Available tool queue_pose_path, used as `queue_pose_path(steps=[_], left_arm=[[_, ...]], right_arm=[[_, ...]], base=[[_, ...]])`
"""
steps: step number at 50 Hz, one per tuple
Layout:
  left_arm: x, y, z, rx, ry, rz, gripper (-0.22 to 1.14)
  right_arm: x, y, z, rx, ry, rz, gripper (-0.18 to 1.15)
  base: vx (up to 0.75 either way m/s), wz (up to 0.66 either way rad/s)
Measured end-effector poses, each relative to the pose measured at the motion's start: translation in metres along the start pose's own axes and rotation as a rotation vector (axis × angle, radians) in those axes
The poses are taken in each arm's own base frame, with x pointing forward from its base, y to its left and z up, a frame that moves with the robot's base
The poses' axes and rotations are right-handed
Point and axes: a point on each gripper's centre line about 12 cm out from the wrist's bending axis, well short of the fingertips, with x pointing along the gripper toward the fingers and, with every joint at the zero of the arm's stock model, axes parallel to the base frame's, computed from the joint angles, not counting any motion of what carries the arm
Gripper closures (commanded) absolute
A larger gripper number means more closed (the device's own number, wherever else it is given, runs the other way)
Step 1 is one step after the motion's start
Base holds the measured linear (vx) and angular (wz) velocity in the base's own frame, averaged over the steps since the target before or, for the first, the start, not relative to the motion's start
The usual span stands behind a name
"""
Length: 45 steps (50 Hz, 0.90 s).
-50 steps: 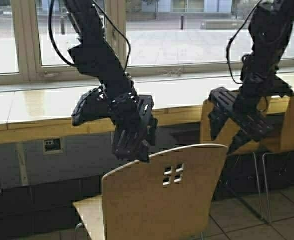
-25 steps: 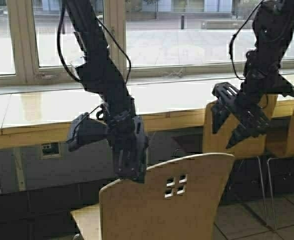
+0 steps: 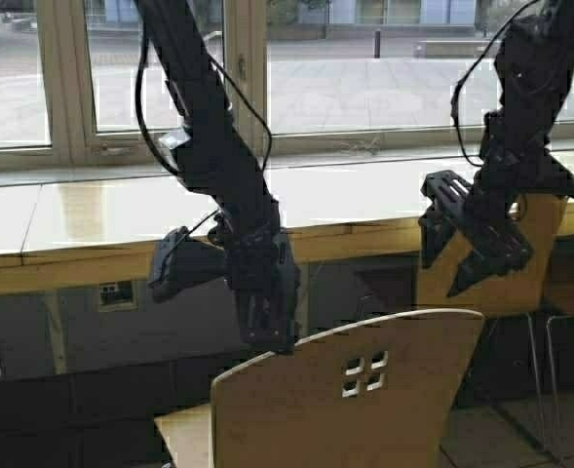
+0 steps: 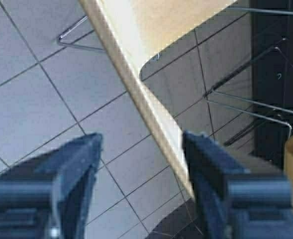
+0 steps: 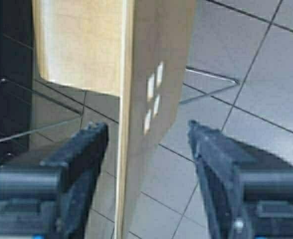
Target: Push the chairs under the table
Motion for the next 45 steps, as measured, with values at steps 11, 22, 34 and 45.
queue_pose_path(steps=[11,22,34,45], left_arm=[[0.023,-0.005,-0.005,-0.016,0.009,0.001,0.06],[0.045,0.002,-0.005,-0.027,0.021,0.042,0.06],[0.06,0.004,0.0,-0.039,0.012,0.052,0.06],[0.077,0.002,0.002,-0.053,0.01,0.05,0.06]], right_arm=[[0.02,-0.003,0.005,0.012,0.003,-0.022,0.09],[0.039,-0.002,0.006,0.007,0.011,-0.034,0.09],[0.063,0.005,0.013,0.014,0.006,-0.028,0.09],[0.088,0.007,0.016,0.012,0.009,-0.031,0.09]], base=[[0.03,0.03],[0.02,0.02],[0.01,0.01],[0.0,0.0]])
